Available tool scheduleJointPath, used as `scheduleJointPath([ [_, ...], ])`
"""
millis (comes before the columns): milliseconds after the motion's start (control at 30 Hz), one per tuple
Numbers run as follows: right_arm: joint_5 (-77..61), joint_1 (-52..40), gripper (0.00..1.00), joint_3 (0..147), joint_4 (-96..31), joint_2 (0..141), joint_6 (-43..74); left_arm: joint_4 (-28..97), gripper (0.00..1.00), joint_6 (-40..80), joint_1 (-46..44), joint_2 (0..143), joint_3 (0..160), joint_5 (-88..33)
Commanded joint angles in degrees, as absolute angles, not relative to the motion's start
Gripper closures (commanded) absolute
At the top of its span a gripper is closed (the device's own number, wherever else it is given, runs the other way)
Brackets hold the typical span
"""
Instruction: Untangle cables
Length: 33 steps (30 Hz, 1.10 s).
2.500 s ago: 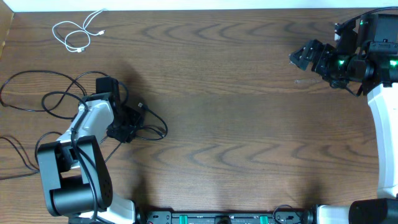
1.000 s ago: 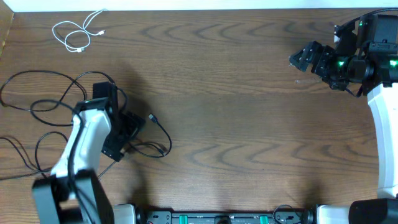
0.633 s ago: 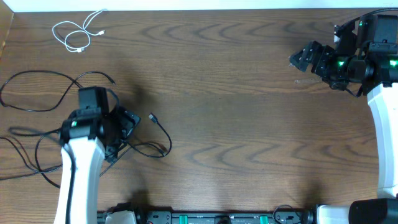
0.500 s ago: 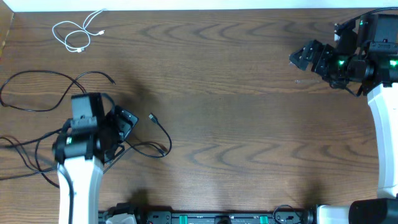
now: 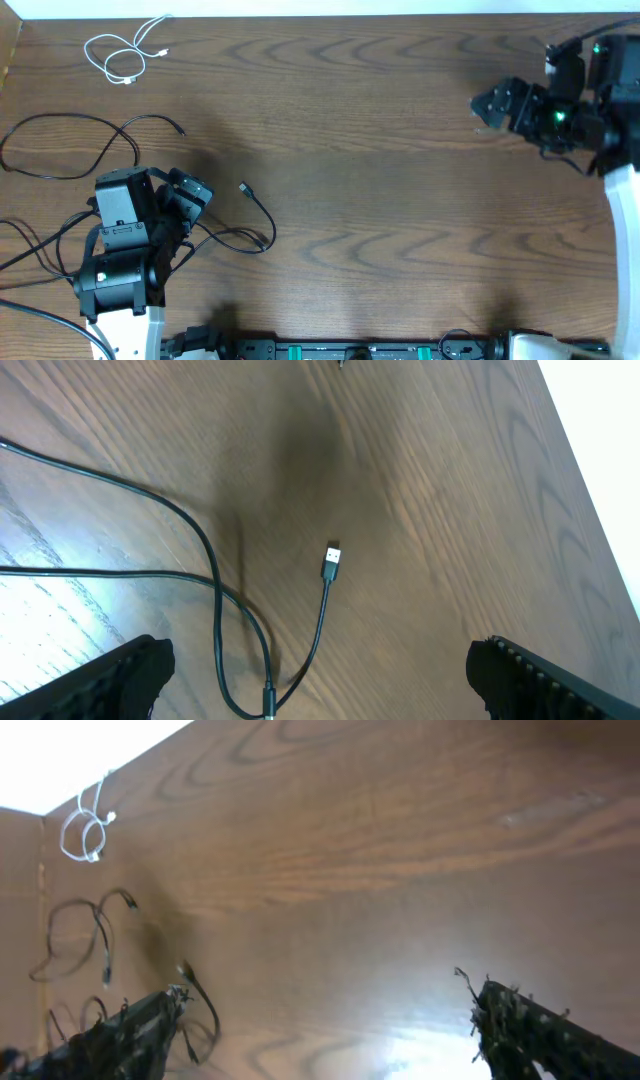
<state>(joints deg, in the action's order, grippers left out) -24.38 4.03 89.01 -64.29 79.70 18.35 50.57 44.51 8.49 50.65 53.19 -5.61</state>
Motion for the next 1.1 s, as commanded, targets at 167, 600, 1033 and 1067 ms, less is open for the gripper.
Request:
scheduleJointPath([
  [167, -19.2, 3.6, 0.16, 85.1, -71.0, 68.2, 11.9, 50.5, 0.0, 43.3, 8.4, 51.5, 54.0, -4.4],
  [600, -18.3, 3.7, 0.01, 66.5, -66.2, 48.5, 11.7, 50.5, 0.0, 43.3, 8.4, 52.1, 53.9, -4.4],
  [1033, -18.3, 3.2, 0.01, 66.5, -69.3, 48.8, 11.7, 50.5, 0.0, 43.3, 8.4, 52.4, 53.9, -4.4],
  [1067, -18.3, 3.2, 0.01, 66.5, -69.3, 48.8, 11.7, 50.5, 0.0, 43.3, 8.4, 52.4, 53.9, -4.4],
])
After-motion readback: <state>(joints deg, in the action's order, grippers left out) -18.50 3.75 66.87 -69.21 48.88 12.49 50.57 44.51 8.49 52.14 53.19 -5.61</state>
